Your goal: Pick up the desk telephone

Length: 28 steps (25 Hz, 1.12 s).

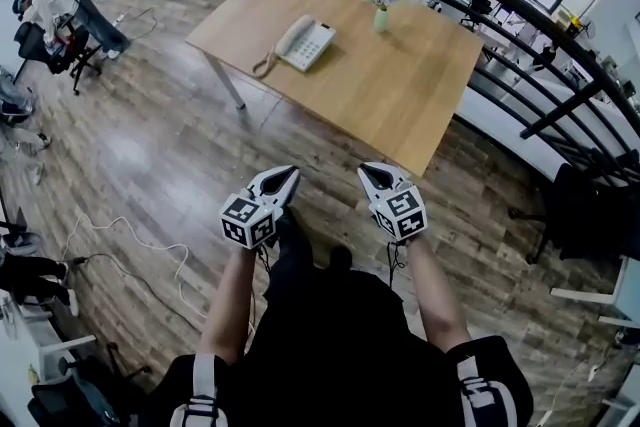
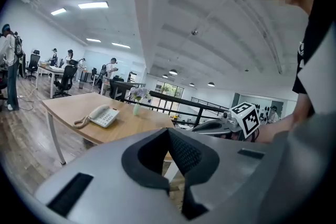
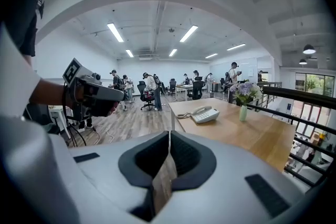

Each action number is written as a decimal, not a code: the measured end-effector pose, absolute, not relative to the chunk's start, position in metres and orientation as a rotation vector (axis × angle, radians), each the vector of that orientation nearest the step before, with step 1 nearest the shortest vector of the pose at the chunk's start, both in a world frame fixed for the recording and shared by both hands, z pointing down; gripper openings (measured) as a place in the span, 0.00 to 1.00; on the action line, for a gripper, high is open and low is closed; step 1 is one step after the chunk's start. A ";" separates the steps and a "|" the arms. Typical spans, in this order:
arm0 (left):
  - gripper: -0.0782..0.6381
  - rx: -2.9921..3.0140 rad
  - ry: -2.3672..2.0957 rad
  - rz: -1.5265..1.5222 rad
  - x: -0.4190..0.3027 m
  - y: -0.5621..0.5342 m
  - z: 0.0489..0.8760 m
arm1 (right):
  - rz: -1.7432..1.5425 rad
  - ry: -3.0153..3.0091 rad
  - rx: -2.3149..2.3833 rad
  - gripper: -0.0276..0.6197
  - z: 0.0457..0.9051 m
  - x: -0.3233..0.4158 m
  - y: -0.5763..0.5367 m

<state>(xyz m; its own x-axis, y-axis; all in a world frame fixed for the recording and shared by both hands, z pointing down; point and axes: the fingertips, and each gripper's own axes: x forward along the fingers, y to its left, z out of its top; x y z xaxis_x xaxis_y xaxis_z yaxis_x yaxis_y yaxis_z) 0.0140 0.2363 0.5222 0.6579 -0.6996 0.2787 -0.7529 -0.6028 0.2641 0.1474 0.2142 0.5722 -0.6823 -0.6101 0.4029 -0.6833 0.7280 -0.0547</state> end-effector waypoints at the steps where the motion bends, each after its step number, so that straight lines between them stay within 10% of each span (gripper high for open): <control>1: 0.14 2.519 -1.149 0.208 0.015 0.235 0.523 | 0.287 -2.575 1.003 0.08 0.572 0.148 0.213; 28: 0.14 2.483 -1.133 0.188 -0.047 0.172 0.531 | 0.293 -2.541 1.039 0.09 0.577 0.088 0.146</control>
<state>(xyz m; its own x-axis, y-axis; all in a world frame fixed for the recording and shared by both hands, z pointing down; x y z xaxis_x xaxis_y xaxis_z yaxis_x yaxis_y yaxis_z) -0.0473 0.1725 0.5308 0.6620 -0.6939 0.2832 -0.7482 -0.5898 0.3039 0.0884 0.1458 0.5767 -0.6554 -0.6286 0.4187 -0.7074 0.7051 -0.0485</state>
